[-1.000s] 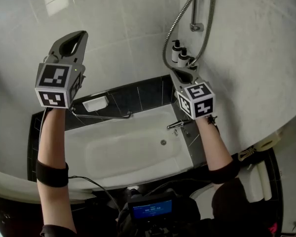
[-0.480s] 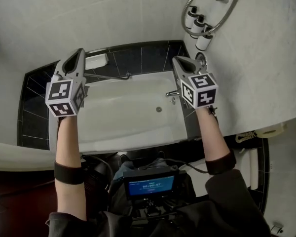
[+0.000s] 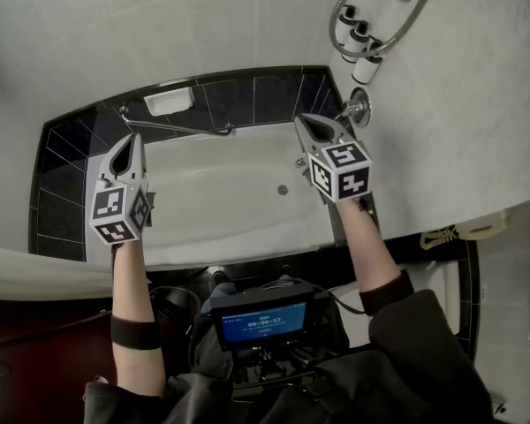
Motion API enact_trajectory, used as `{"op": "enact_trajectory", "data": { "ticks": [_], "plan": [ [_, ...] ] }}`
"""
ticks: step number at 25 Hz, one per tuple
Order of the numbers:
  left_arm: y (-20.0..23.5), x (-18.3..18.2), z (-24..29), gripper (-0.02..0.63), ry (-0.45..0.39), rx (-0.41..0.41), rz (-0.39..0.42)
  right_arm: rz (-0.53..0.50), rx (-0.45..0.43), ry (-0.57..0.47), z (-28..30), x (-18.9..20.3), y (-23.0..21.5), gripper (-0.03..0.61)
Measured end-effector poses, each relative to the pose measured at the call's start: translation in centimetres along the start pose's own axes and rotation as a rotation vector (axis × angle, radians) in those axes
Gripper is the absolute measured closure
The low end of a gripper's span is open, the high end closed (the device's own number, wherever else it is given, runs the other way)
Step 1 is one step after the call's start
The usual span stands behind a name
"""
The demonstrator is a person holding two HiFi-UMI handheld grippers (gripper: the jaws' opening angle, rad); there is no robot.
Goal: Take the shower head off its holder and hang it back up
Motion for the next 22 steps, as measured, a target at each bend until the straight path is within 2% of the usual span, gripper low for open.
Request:
{"op": "enact_trajectory", "data": {
  "ticks": [15,22],
  "plan": [
    [-0.2,4.0,-2.4,0.614,0.042,0.003,-0.061,0.03,0.01,0.028,-0.6,3.5,1.5,0.558],
    [-1.2,3.1,-1.0,0.614,0.024,0.017,-0.032,0.021,0.046,0.015,-0.8,2.8,-0.4,0.558]
  ]
}}
Point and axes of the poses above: the fingertips, and each gripper's own axes: z forward along the fingers, y to its left, x out of its underside, the point moved 6 cm from there along -z, backward along the fingers, and after that the axes turned 8 degrees about -x, right-handed, at the moved point
